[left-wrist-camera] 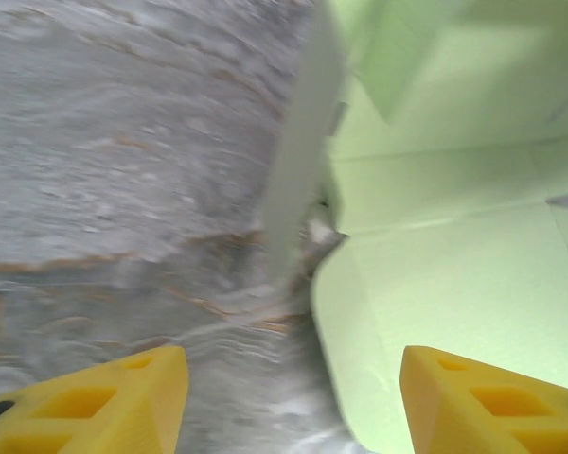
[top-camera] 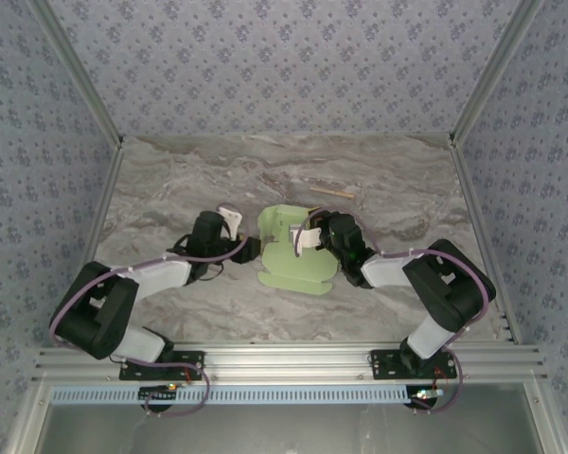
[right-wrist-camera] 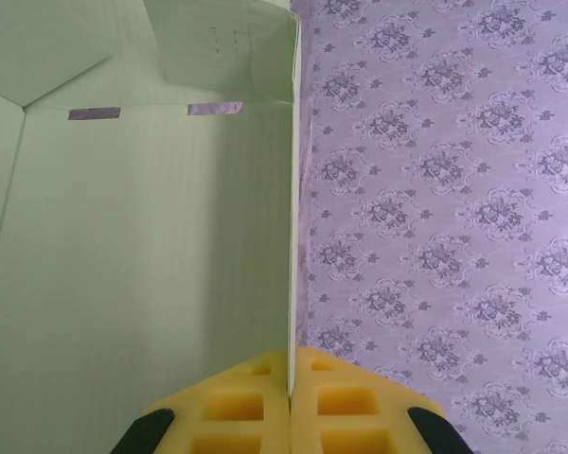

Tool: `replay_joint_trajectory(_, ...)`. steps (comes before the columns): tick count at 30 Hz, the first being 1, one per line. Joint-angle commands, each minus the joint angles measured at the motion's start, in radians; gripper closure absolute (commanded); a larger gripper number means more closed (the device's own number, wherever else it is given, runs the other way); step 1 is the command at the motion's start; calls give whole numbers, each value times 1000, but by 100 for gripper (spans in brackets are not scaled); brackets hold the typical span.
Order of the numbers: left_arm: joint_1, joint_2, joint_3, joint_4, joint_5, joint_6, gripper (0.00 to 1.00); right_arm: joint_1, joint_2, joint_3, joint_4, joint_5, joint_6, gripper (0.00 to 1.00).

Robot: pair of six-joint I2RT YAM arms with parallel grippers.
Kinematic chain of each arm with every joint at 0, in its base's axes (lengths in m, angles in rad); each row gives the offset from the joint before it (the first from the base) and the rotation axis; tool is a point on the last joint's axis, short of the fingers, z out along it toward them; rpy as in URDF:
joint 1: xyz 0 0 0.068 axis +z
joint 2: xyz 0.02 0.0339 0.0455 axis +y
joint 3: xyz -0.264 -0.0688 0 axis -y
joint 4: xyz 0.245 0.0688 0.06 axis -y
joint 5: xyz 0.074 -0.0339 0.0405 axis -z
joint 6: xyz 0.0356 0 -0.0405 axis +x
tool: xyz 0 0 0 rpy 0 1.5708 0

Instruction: Fold the paper box

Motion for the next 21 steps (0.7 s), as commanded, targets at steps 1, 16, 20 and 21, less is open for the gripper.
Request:
replay_joint_trajectory(1,-72,49,25,19,-144,33,37,-5,-35,11,-10,3,22,100)
replay_joint_trajectory(16,-141,223,83,-65,-410,128,39,-13,-61,-1,-13,-23,41,100)
replay_joint_trajectory(20,-140,254,73,-50,-442,123,40,-17,-63,-8,-26,-35,43,100)
replay_joint_trajectory(21,-141,255,63,-35,-441,121,40,-20,-64,-7,-35,-36,43,100)
